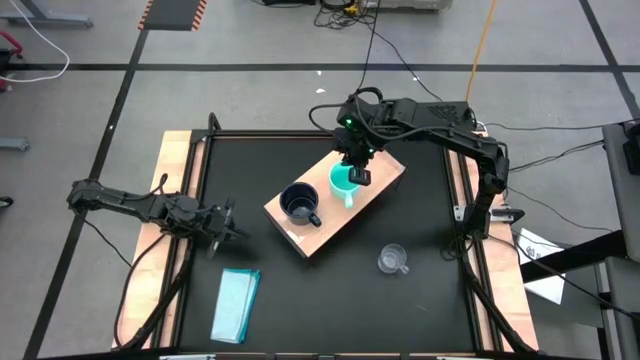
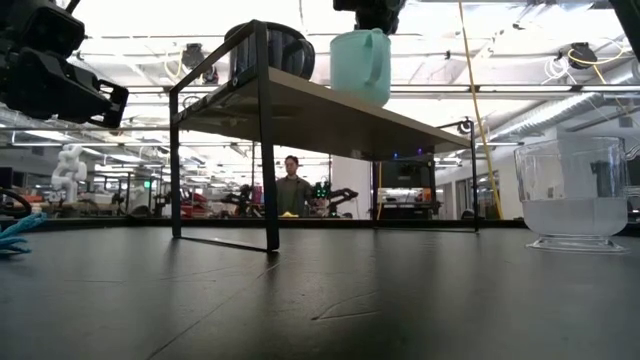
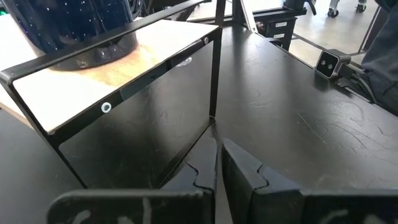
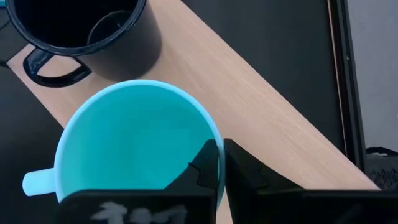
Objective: Stack small to large cups/mugs on shelf
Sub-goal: Put the blue cup on the shelf
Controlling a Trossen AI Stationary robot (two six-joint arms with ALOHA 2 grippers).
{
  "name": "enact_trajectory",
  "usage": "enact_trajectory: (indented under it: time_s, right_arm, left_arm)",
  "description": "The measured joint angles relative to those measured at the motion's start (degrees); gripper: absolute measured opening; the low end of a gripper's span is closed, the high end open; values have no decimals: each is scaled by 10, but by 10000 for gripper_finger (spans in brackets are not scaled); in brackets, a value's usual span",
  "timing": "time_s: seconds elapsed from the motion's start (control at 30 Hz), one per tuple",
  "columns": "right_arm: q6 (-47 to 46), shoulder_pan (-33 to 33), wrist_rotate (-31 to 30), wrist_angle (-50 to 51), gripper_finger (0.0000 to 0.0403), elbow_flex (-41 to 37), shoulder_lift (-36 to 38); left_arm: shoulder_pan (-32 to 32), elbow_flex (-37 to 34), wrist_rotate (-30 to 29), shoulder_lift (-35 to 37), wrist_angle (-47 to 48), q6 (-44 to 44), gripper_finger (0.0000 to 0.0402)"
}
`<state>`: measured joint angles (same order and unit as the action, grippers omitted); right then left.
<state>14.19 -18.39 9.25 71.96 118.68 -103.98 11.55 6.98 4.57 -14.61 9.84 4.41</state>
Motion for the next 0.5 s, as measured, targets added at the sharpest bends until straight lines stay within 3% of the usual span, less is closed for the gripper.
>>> enact_trajectory:
  time_s: [0.5]
  right_arm:
    - [21, 0, 32, -15, 2, 0, 0]
  left_arm:
    - [0, 0, 3, 0, 11, -17, 26]
